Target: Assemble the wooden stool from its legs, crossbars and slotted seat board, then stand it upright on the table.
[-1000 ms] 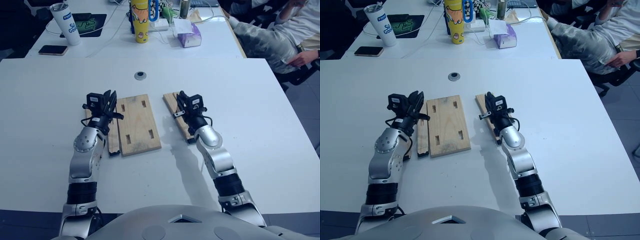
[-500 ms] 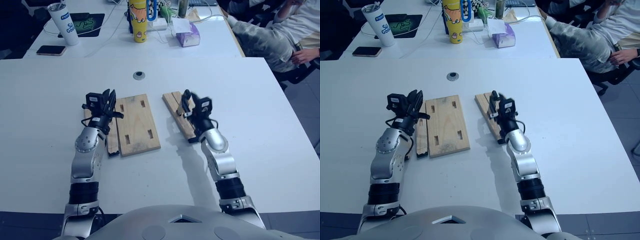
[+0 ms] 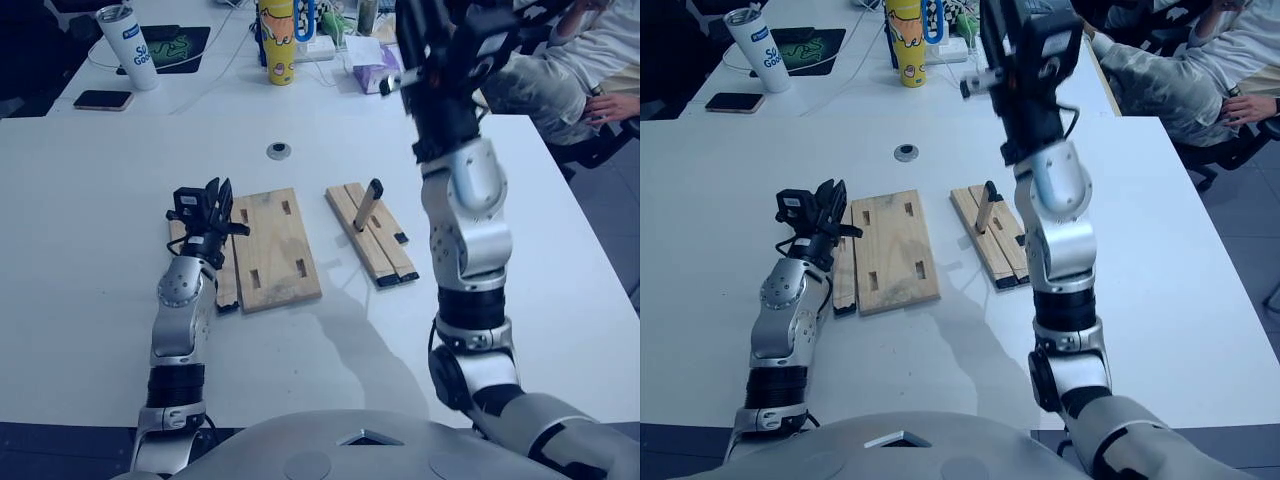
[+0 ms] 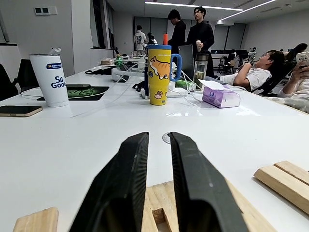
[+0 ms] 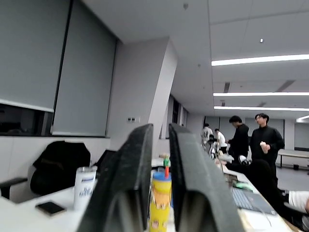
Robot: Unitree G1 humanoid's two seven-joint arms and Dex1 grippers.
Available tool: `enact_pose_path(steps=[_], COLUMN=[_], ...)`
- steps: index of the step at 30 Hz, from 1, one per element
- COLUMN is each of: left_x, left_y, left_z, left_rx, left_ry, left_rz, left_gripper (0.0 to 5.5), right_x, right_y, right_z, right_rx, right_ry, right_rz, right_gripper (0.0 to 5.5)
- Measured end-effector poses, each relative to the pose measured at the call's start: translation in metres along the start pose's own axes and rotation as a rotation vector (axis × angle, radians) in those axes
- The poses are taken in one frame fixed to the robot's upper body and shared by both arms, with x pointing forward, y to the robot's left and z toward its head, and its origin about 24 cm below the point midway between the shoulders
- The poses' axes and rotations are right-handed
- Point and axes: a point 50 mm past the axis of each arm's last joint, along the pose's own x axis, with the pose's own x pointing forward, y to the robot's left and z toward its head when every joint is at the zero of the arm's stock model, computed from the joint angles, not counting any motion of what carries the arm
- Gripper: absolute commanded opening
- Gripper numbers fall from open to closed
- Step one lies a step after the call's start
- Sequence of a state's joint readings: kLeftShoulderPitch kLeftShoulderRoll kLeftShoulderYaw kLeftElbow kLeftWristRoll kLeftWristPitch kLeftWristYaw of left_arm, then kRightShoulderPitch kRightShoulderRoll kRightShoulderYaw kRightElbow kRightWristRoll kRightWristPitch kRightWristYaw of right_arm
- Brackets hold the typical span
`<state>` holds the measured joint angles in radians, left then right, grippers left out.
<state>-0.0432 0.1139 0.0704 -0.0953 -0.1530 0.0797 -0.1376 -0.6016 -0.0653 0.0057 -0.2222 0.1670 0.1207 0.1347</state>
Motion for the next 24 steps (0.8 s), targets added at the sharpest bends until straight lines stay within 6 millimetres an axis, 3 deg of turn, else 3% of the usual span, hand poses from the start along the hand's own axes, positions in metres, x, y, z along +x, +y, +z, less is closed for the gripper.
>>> enact_pose_path(steps=[1, 3, 5, 7, 14, 19, 24], left_x=[0.0, 0.0, 0.0, 0.0, 0.0, 0.0, 0.0], left_y=[0.0, -0.002, -0.002, -0.001, 0.001, 0.0, -0.003], left_z=[0.0, 0.0, 0.0, -0.001, -0.005, -0.008, -0.012], left_rx=[-0.003, -0.01, -0.008, -0.009, -0.014, -0.024, -0.037], left_ry=[-0.001, -0.009, -0.013, -0.013, -0.01, -0.017, -0.018], left_rz=[0.003, 0.009, 0.017, 0.022, 0.035, 0.047, 0.06], left_gripper=[0.82, 0.82, 0.82, 0.82, 0.82, 0.82, 0.82], right_x=[0.0, -0.008, -0.039, -0.07, -0.068, -0.05, -0.034], right_y=[-0.001, -0.001, 0.002, 0.003, 0.0, -0.009, -0.028], right_z=[-0.003, -0.031, -0.081, -0.109, -0.107, -0.081, -0.061], right_rx=[-0.002, 0.012, 0.052, 0.065, 0.06, 0.114, 0.118], right_ry=[0.015, 0.177, 0.485, 0.703, 0.651, 0.395, 0.259], right_rz=[0.008, 0.045, 0.104, 0.154, 0.121, 0.03, -0.088], right_gripper=[0.04, 0.04, 0.04, 0.04, 0.04, 0.04, 0.04])
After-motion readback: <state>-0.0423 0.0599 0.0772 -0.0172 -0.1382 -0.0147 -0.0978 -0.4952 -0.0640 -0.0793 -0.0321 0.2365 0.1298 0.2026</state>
